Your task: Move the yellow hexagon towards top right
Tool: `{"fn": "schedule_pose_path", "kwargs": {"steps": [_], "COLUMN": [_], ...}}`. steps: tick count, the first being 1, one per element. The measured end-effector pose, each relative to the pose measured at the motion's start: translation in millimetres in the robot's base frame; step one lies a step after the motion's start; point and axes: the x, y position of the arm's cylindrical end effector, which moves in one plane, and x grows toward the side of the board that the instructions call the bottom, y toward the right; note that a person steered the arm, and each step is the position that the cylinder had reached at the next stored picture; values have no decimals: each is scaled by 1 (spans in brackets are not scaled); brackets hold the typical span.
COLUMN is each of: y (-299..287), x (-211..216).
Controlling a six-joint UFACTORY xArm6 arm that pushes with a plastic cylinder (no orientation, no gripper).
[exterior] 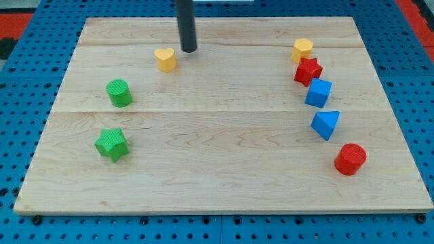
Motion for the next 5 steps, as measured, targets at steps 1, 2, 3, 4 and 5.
{"fn": "schedule_pose_path", "kwargs": {"steps": [1, 2, 3, 4, 5], "y": [-88, -59, 30, 82, 44], "x": [-1, 50, 42, 17, 79]}}
